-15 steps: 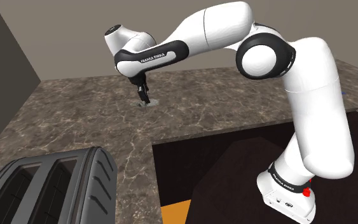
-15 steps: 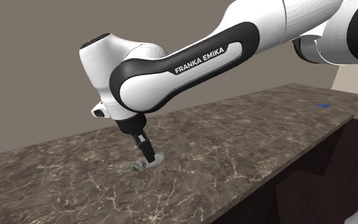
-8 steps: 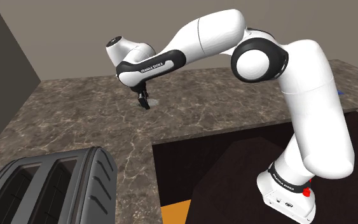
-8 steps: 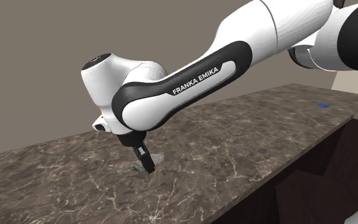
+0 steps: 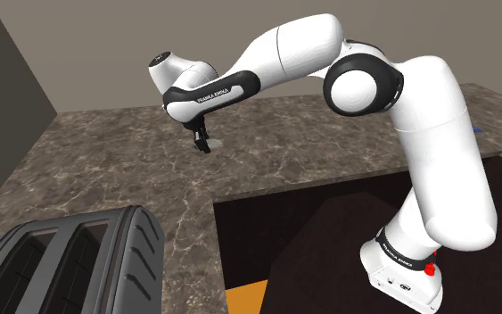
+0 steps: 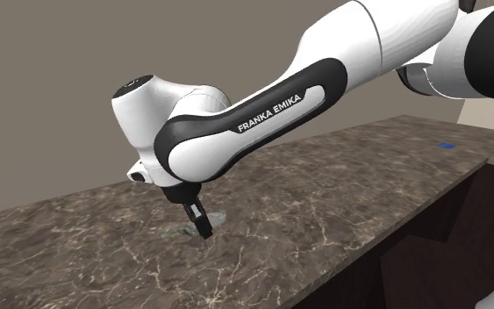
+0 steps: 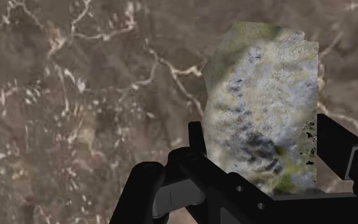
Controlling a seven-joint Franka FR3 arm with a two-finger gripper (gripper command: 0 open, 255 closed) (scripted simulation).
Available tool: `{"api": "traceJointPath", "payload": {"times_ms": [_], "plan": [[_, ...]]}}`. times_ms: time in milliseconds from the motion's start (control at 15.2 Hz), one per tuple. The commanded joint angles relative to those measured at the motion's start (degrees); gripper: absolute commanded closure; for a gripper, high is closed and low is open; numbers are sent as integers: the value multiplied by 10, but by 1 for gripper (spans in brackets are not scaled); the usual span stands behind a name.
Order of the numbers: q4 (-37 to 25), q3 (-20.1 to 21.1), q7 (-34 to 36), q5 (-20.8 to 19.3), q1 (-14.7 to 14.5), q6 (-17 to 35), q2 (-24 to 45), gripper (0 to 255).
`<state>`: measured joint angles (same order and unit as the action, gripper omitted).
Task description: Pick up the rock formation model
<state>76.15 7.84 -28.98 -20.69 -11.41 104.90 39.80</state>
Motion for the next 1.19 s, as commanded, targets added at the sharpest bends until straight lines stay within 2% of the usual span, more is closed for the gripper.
{"api": "traceJointPath", "payload": {"times_ms": [0,1122], "plan": [[0,0,0,0,0,0,1,255],[-64,3,-26,9,-4,-91,-30,255]]}}
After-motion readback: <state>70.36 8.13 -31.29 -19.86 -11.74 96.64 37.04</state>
